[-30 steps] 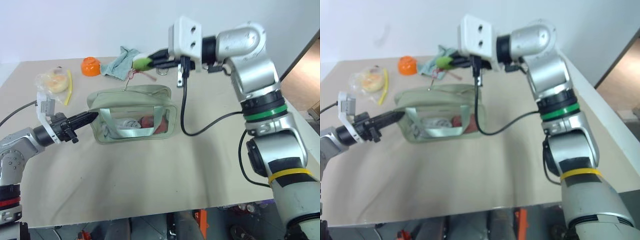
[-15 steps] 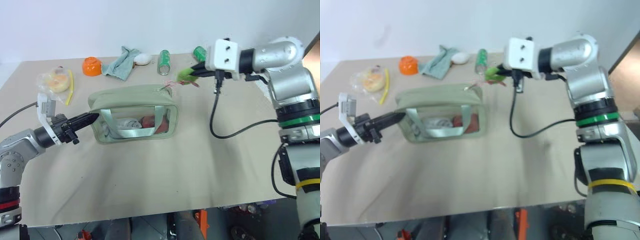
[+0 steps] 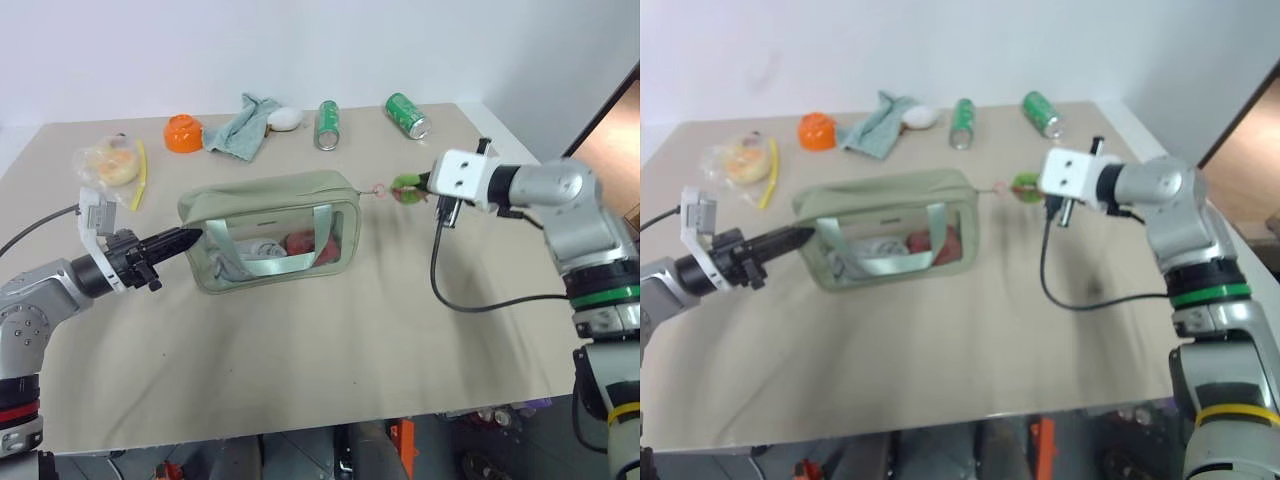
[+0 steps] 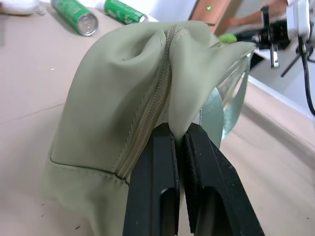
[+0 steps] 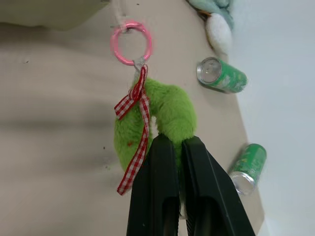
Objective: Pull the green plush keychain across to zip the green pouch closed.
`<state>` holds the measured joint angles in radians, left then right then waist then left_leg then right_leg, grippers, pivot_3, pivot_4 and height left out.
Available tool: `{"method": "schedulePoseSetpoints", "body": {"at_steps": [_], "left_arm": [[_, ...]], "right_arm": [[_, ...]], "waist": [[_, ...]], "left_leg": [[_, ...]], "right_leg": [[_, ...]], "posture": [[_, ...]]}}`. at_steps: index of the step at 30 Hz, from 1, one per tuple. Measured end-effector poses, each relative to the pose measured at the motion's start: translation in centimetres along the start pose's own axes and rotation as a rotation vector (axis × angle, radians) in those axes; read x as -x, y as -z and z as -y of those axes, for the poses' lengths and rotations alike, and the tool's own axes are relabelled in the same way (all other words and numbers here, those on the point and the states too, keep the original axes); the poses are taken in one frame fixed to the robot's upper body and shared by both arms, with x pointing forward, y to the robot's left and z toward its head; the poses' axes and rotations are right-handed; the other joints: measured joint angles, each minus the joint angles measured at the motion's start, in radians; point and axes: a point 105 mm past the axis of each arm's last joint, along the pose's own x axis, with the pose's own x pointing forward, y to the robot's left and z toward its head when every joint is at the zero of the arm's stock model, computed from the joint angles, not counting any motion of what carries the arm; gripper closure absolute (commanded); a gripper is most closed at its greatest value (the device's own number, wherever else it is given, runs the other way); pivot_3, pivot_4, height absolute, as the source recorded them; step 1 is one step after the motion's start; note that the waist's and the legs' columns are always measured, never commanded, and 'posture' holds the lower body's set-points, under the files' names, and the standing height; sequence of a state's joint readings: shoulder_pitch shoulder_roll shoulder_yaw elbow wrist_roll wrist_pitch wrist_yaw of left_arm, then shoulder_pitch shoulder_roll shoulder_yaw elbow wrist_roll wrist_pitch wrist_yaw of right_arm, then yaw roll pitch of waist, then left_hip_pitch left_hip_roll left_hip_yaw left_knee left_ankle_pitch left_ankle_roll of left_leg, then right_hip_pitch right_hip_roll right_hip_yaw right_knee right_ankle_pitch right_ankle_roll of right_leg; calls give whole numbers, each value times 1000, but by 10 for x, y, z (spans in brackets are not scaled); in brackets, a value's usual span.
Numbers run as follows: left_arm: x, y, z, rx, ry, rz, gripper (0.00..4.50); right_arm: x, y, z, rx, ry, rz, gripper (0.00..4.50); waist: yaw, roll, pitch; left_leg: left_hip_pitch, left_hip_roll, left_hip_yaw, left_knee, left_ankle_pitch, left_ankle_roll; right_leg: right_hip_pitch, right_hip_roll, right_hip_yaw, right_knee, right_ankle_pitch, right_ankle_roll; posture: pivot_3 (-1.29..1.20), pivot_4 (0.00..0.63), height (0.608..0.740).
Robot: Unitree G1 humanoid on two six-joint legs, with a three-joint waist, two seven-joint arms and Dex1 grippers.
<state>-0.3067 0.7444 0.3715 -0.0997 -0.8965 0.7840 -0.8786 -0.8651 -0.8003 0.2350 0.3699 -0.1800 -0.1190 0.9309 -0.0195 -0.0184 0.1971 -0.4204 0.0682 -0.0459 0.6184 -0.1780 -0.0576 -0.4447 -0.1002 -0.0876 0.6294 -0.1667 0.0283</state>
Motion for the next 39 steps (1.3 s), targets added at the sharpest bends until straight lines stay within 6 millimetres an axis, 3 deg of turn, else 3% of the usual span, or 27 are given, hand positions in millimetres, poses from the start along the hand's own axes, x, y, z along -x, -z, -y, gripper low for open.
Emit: {"method": "schedulePoseSetpoints", "body": {"at_steps": [2, 4, 9, 13, 20, 25, 26, 28, 29, 31, 36, 37, 39], "left_arm": [[0, 0, 1, 1, -2, 2, 4500], [1, 0, 1, 3, -13, 3, 4500], [2, 0, 1, 6, -19, 3, 4500], [1, 1, 2, 13, -20, 1, 4500], [1, 1, 2, 16, -24, 2, 4500], [0, 0, 1, 9, -35, 0, 4500], [0, 0, 1, 9, -37, 1, 4500], [1, 0, 1, 9, -41, 2, 3768], [2, -1, 0, 11, -48, 3, 3642], [1, -1, -2, 35, -56, 5, 2806], [4, -5, -1, 54, -38, 15, 1248], [5, -4, 0, 45, -39, 6, 908], [14, 0, 0, 25, -57, -22, 908]], "right_arm": [[-18, -4, -38, -40, -85, 31, 4460], [-28, -8, -61, -46, -148, 39, 4460], [-30, -11, -72, 14, -193, 22, 4460], [-33, -14, -97, 98, -315, 23, 4460], [-33, -24, -103, 111, -357, 46, 4460], [-31, -16, -91, -113, -294, 65, 4460], [-27, -12, -82, -191, -261, 69, 3834], [-20, -7, -70, -290, -218, 84, 3293], [-13, -5, -58, -392, -183, 113, 2974], [1, -7, -40, -522, -144, 182, 2108], [28, -10, -17, -676, -94, 283, 518], [32, -13, -16, -691, -103, 302, 475], [46, -17, -20, -735, -141, 349, 475]], "waist": [[-1, 0, 0], [-1, 0, 0], [-1, 0, 0], [-2, 0, 0], [-2, 0, 0], [-1, 0, 0], [-1, 0, 0], [-1, 0, 0], [-1, -1, 0], [-1, -1, 0], [-1, -1, 1], [-1, -1, 1], [-1, -1, 1]], "left_leg": [[0, 0, 0, 0, 0, 0], [0, 0, 0, 0, 0, 0], [1, 0, 0, 1, 0, 0], [1, 0, 0, 1, 0, 0], [2, 0, 0, 1, 0, 0], [2, 0, 0, 2, 0, 0], [1, 0, 0, 2, 0, 0], [1, 0, 0, 2, 0, 0], [1, 0, 0, 1, 0, 0], [2, 0, 0, 1, 0, 0], [1, 0, 0, 1, 0, 0], [1, 0, 0, 1, 0, 0], [2, 0, 0, 1, 0, 1]], "right_leg": [[0, 0, 0, 0, 0, 0], [0, 0, 0, 0, 1, 0], [1, 0, 0, 0, 1, 0], [1, 0, 0, 0, 1, 0], [1, 0, 0, 0, 1, 0], [2, 0, 1, 0, 1, 0], [2, 0, 1, 0, 1, 0], [2, 0, 1, 0, 1, 0], [1, 0, 1, 0, 1, 0], [1, 0, 0, 0, 1, 0], [1, 0, 1, 0, 1, 0], [1, 0, 1, 0, 1, 0], [1, 0, 1, 0, 0, -1]], "posture": [[0, 150, 740], [0, 150, 740], [0, 150, 740], [0, 150, 740], [0, 150, 740], [0, 150, 740], [0, 150, 740], [0, 150, 740], [0, 150, 740], [0, 150, 740], [0, 150, 740], [0, 150, 740], [0, 150, 740]]}}
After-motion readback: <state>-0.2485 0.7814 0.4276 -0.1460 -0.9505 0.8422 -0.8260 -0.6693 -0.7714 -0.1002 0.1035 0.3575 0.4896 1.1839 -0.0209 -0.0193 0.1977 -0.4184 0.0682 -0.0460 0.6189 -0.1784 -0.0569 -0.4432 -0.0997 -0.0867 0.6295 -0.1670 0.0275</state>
